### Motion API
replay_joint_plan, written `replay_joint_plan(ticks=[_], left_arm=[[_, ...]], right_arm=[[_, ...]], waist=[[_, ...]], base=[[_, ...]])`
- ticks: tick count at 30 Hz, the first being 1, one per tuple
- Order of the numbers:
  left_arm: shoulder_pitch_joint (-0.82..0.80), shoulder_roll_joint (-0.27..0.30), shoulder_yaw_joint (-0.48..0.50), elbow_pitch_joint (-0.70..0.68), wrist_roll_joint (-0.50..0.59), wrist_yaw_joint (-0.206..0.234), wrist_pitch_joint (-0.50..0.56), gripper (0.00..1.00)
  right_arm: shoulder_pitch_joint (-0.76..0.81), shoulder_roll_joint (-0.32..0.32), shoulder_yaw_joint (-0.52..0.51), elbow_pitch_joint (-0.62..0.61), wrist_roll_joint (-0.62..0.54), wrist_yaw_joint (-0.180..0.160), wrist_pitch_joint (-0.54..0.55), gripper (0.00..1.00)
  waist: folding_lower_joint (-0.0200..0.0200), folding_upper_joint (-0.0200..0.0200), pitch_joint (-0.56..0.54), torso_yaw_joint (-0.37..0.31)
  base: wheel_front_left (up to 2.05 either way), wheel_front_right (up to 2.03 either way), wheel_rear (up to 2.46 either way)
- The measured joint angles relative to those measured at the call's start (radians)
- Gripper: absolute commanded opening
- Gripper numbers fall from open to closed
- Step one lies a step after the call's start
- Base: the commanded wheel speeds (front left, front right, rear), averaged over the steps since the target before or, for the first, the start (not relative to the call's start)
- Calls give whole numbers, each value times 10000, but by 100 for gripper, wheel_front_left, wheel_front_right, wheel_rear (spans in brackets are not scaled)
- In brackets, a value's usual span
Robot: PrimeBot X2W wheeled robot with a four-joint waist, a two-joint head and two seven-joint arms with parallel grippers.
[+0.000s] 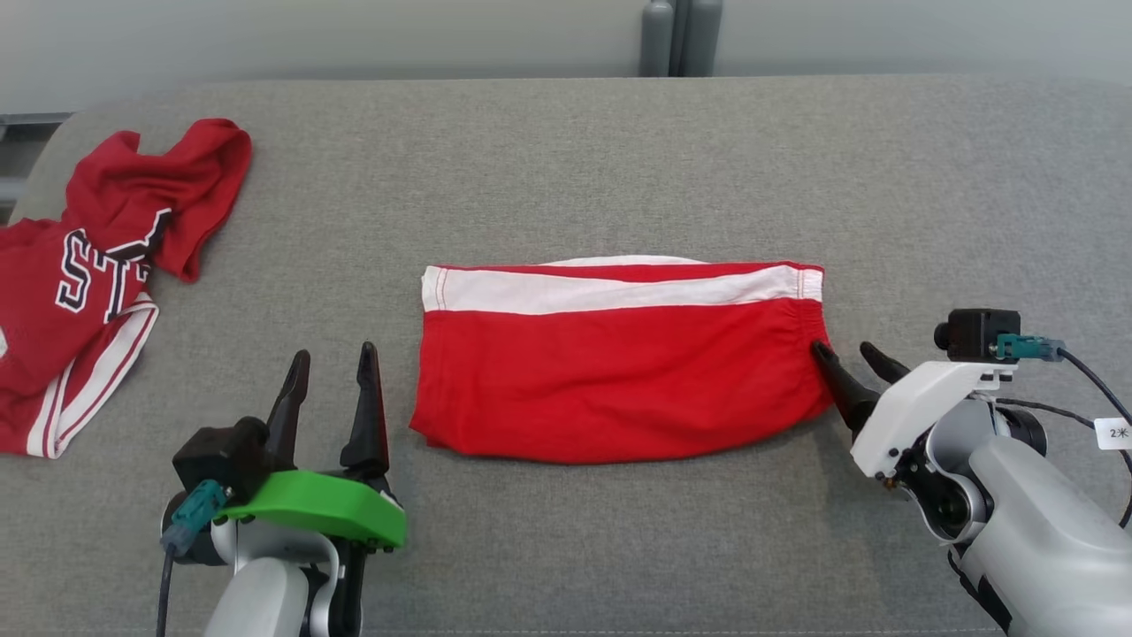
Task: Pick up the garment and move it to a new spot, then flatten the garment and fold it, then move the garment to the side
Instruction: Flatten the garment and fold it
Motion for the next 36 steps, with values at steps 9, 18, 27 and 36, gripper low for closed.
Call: replay_joint_plan(ticks=[9,18,27,36], left_arm=[[700,2,148,-477,13,100,0,100],[1166,27,316,-978,94,176,0,100],[1586,50,635,-1390,194,230,0,100],[1642,52,608,-1724,265,230,0,100]], right_arm=[[15,50,-326,704,794,-86,821,100],[11,339,-460,1032,1283,21,1239,16],[-458,182,-525,842,1181,286,974,0],[-657,-694,-802,857,1166,324,974,0]], waist=[[0,0,-92,588],[0,0,-141,656],[0,0,-168,275],[0,0,-219,-256]], base=[[0,0,0],[0,0,0],[0,0,0],[0,0,0]])
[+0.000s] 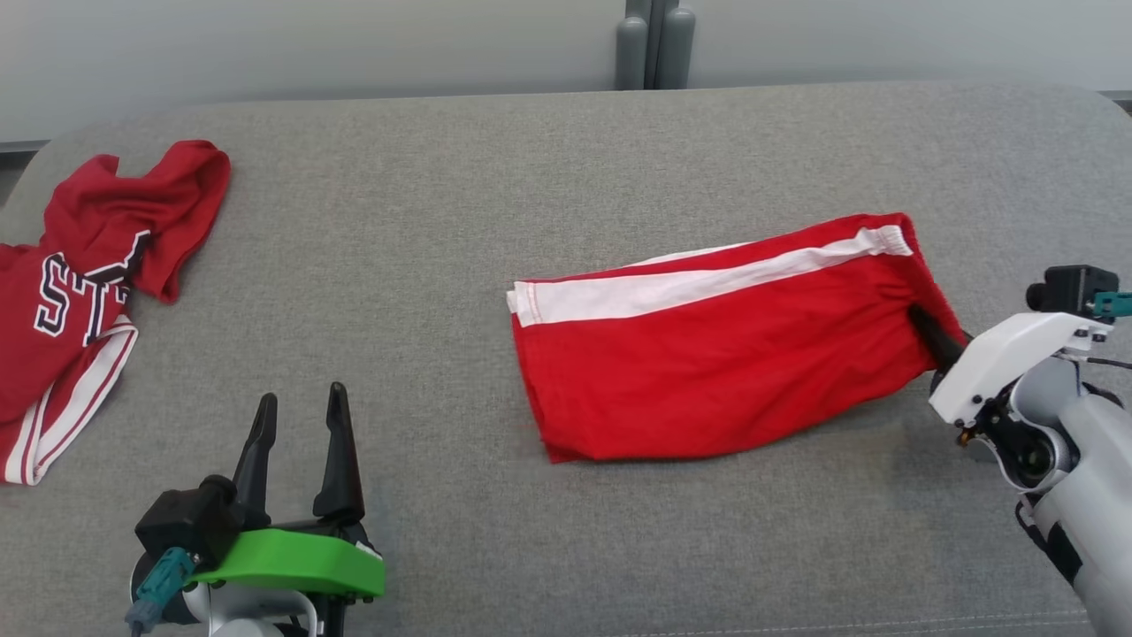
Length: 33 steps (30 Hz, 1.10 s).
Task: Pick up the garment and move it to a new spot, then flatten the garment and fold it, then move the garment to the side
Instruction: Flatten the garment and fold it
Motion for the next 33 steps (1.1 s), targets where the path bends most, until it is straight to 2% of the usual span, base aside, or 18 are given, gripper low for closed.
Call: replay_joint_plan(ticks=[4,13,17,23,31,33], left_arm=[[23,0,-48,-75,0,0,0,100],[39,2,-190,-209,-13,0,0,100],[39,0,-410,-222,-192,0,0,100],[41,6,-564,-236,-418,0,0,100],[43,8,-761,-259,-734,4,0,100],[43,8,-817,-261,-777,10,0,100]], right_arm=[[-126,-198,-199,-42,48,44,2,0],[-364,453,665,-1018,130,311,719,0],[-413,560,1089,-1584,190,311,1241,0],[-578,1147,1404,-1935,571,311,1871,0],[-839,1459,1693,-1827,537,295,2311,0],[-838,1511,1739,-1668,525,190,2385,0]], waist=[[0,0,10,-160],[0,0,-9,-237],[0,0,-50,-97],[0,0,-103,202],[0,0,-144,681],[0,0,-147,839]], base=[[0,0,0],[0,0,0],[0,0,0],[0,0,0],[0,0,0],[0,0,0]])
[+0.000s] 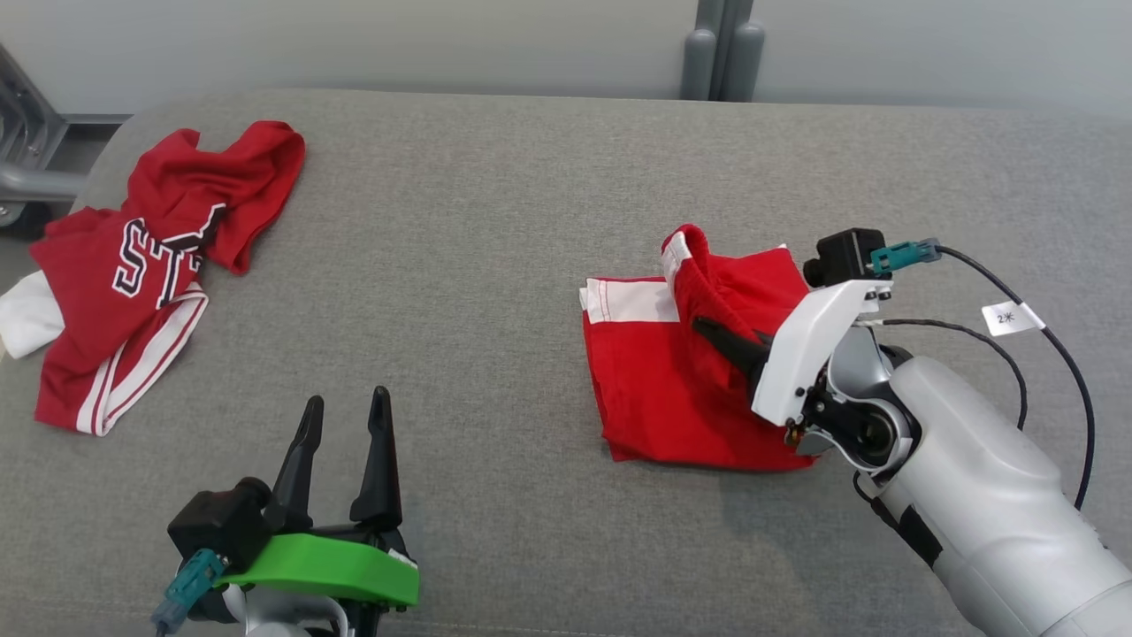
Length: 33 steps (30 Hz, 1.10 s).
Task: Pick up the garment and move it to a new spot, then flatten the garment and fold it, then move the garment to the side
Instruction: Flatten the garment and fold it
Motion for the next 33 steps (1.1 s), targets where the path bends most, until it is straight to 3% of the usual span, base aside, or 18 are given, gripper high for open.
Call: replay_joint_plan(ticks=[8,10,11,12,13,25,29,33], left_arm=[[1,2,-134,-4,-40,81,0,100],[3,2,-138,-4,-94,82,0,100],[4,2,-138,-4,-98,82,0,100],[7,2,-125,-6,-98,82,0,100],[17,0,-84,-12,-98,82,0,100],[255,6,244,-13,-86,96,0,100],[335,6,291,-21,-13,98,0,100],[338,12,198,-38,69,174,0,100]], right_arm=[[-13,219,232,518,-219,-447,192,0],[-58,221,313,690,-453,-616,232,39],[-101,222,337,761,-550,-621,257,39],[-152,238,357,796,-587,-667,257,81],[-202,282,387,817,-623,-702,257,100],[-718,825,447,219,-627,-391,-230,100],[-970,598,92,31,-688,-380,-692,100],[-887,-36,-347,222,-688,-439,-997,100]], waist=[[0,0,22,638],[1,0,34,776],[0,0,41,838],[1,0,47,892],[1,0,53,935],[0,0,-115,670],[0,0,-212,438],[1,0,-300,209]], base=[[0,0,0],[0,0,0],[0,0,0],[0,0,0],[0,0,0],[0,0,0],[0,0,0],[0,0,0]])
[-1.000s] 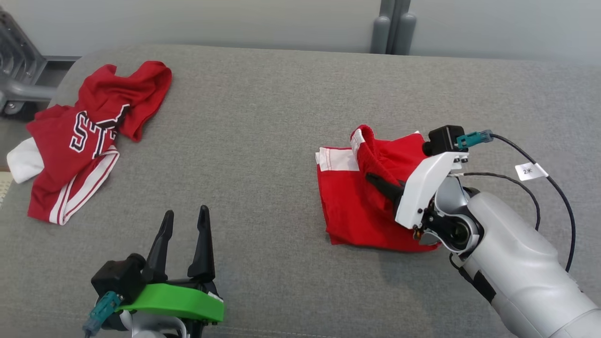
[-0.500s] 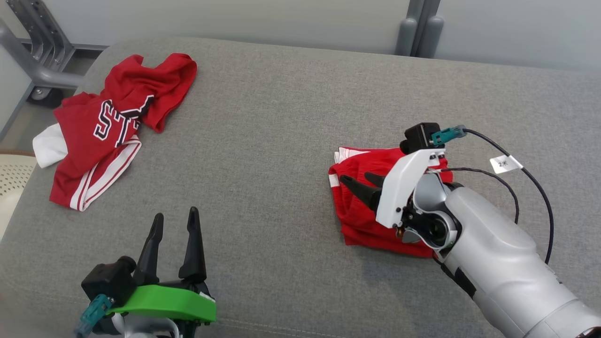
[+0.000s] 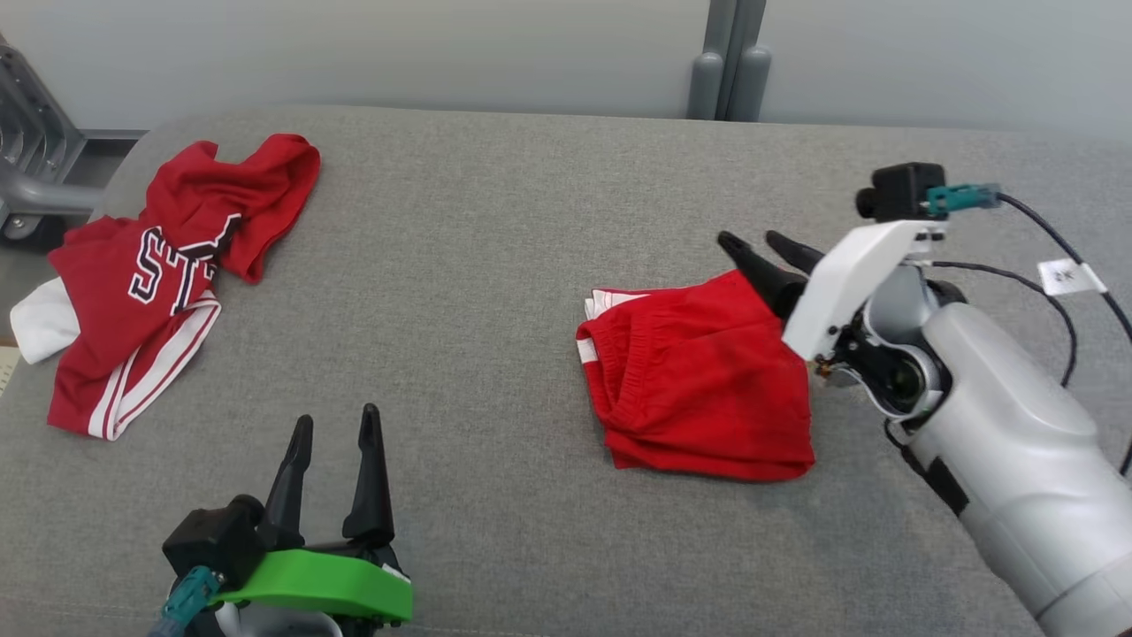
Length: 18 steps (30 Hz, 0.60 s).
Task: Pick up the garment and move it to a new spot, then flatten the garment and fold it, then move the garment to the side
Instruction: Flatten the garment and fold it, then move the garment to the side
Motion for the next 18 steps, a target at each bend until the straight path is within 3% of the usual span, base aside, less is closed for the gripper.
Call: replay_joint_plan(ticks=[4,11,18], left_arm=[[2,0,-142,-48,25,0,0,100],[5,0,-349,-88,161,0,0,100],[-2,0,-360,-159,290,0,0,100]], right_arm=[[634,-531,-332,211,65,27,-384,100],[1758,-625,-529,633,290,33,-876,100],[1807,-719,-717,940,274,44,-1392,100]], waist=[[0,0,-1,-109],[0,0,227,-36],[0,0,597,180]], base=[[0,0,0],[0,0,0],[0,0,0]])
